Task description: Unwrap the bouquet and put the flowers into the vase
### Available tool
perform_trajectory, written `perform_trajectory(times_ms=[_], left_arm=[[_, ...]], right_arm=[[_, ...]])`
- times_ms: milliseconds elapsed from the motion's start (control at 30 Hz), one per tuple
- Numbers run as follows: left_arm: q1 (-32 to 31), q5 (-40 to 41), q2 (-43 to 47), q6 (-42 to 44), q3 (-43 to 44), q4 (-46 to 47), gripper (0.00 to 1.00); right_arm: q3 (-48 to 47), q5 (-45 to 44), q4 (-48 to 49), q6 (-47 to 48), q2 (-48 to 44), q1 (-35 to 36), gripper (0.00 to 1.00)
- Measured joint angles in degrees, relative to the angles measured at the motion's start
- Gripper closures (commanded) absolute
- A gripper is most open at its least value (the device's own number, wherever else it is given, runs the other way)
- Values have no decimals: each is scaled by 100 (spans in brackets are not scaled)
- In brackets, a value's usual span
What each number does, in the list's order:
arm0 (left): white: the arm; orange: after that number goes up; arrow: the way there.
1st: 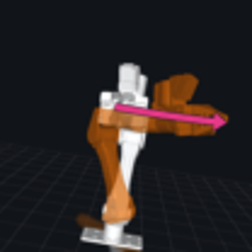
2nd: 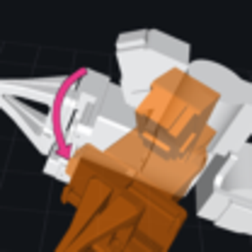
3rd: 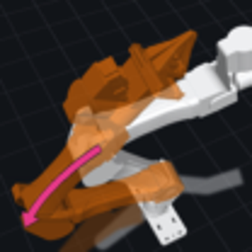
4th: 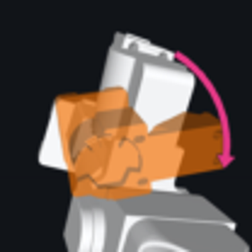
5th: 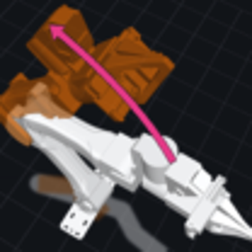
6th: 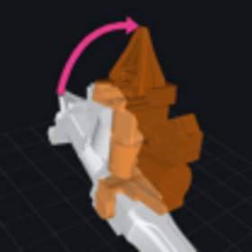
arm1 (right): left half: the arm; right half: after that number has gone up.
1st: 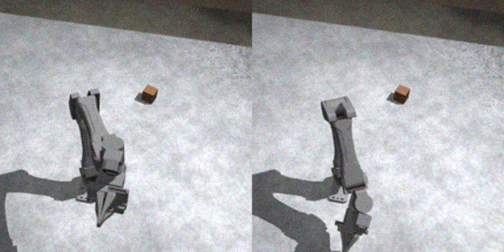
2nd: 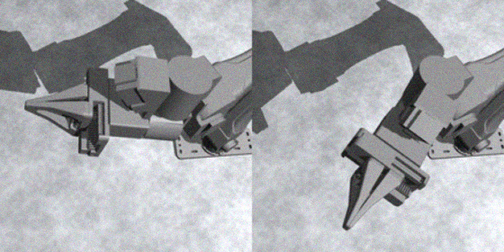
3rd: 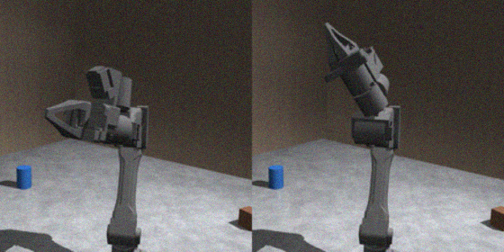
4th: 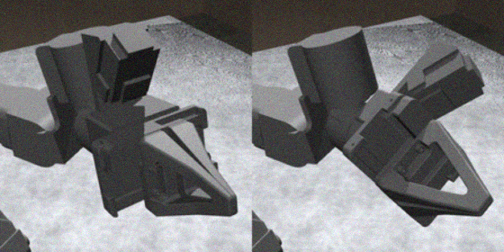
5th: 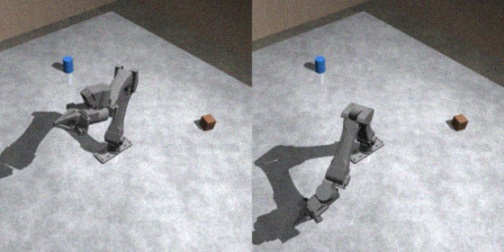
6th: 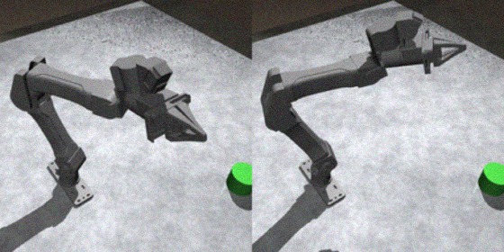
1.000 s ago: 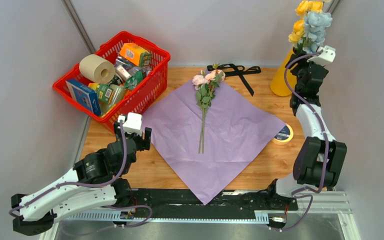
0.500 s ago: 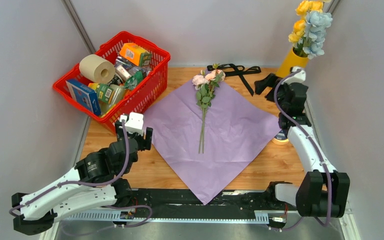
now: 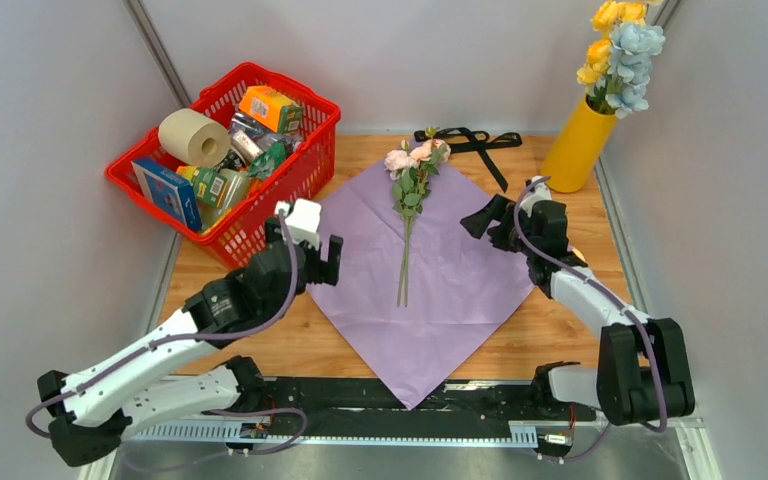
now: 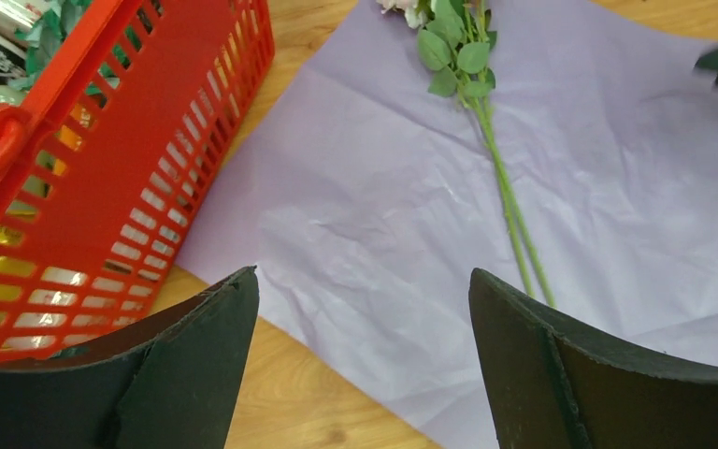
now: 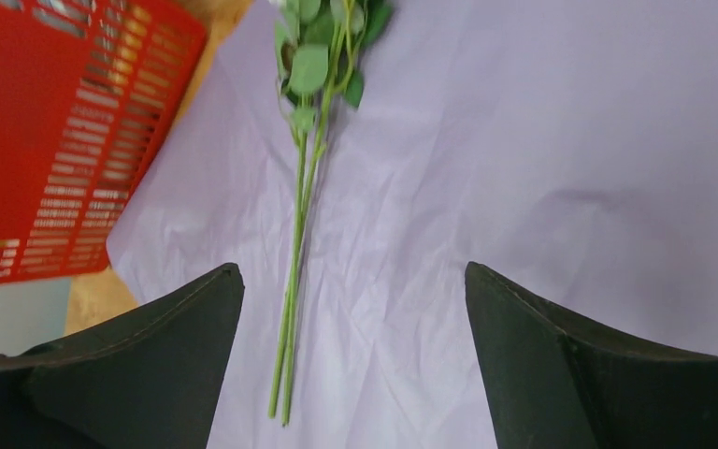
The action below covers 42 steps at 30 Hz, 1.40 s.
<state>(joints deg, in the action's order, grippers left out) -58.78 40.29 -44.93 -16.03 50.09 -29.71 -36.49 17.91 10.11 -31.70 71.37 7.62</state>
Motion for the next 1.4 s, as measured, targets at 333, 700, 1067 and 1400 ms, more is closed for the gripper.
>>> perform_trajectory(times_ms=[333, 700, 1067, 1400], left_arm=[[2881, -3237, -1674, -415, 922, 293, 14], [3272, -5440, -1976, -682, 160, 719, 15], [3294, -5676, -1685, -682, 125, 868, 15], [3296, -5665, -1475, -680, 120, 925, 15]], right_arm=[[-92, 302, 667, -452, 1355, 1071, 34], [-2181, -573, 511, -350, 3407, 2037, 51], [-3307, -1679, -125, 66, 4240, 2238, 59], [-3748, -2153, -474, 210, 4662, 2262, 60]])
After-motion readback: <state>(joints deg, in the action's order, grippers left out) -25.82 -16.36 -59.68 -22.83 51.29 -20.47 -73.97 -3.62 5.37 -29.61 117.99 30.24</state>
